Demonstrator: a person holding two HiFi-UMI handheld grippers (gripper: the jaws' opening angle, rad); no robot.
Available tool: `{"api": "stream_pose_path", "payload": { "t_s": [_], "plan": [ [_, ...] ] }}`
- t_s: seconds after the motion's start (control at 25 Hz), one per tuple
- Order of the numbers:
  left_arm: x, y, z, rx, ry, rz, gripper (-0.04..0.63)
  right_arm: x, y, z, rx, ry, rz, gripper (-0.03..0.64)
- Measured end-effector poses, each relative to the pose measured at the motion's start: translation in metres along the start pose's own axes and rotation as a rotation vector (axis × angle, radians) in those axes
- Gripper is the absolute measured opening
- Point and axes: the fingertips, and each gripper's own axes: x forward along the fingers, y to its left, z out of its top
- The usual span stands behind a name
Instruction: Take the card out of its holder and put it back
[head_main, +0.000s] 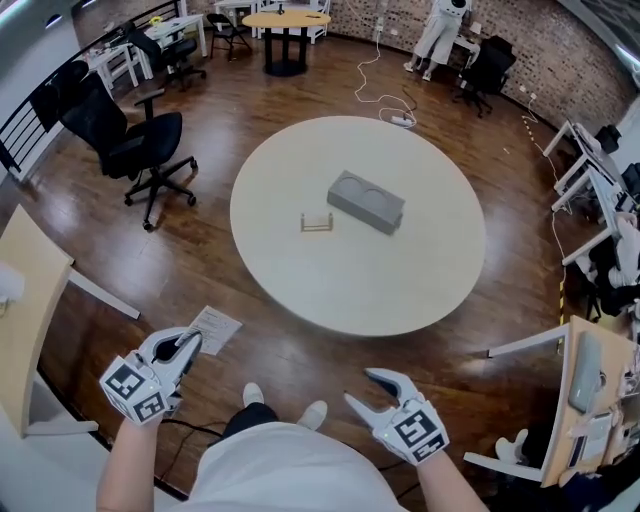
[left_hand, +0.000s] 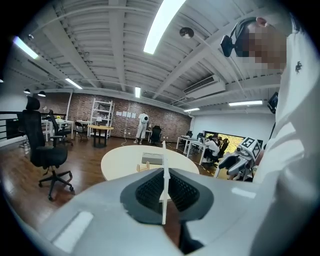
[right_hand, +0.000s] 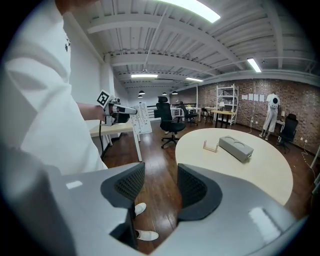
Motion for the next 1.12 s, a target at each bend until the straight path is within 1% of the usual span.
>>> {"api": "stream_pose_path", "payload": {
  "t_s": [0.08, 0.2, 0.28, 0.4, 0.48, 0.68, 0.8, 0.96, 1.12],
  "plan": [
    [0.003, 0.000, 0.004, -0.004, -0.001, -0.001, 0.016, -0.003, -0.005, -0.001, 0.011, -0.006, -0.014, 0.212],
    [0.010, 0.004, 0.013, 0.014, -0.012, -0.018, 0.015, -0.004, -0.006, -0.005, 0.014, -0.003, -0.023, 0.212],
    [0.015, 0.004, 0.018, 0.013, -0.017, -0.028, 0.016, -0.004, -0.007, -0.004, 0.015, 0.001, -0.028, 0.212],
    [0.022, 0.001, 0.024, 0.020, -0.010, -0.056, 0.017, -0.005, -0.007, 0.000, 0.027, -0.008, -0.031, 0.212],
    [0.027, 0.001, 0.028, 0.023, -0.008, -0.060, 0.015, -0.005, -0.008, 0.000, 0.028, -0.014, -0.032, 0.212],
    [0.044, -0.005, 0.037, 0.072, 0.003, -0.085, 0.015, -0.013, -0.011, -0.008, 0.040, -0.019, -0.029, 0.212],
    [0.061, -0.004, 0.049, 0.109, 0.008, -0.094, 0.017, -0.018, -0.016, -0.014, 0.058, -0.021, -0.031, 0.212],
    [0.089, 0.010, 0.070, 0.151, 0.011, -0.135, 0.015, -0.019, -0.024, -0.016, 0.078, -0.012, -0.057, 0.212],
    [0.132, 0.035, 0.094, 0.209, 0.020, -0.194, 0.016, -0.019, -0.040, -0.008, 0.116, -0.024, -0.114, 0.212]
  ]
}}
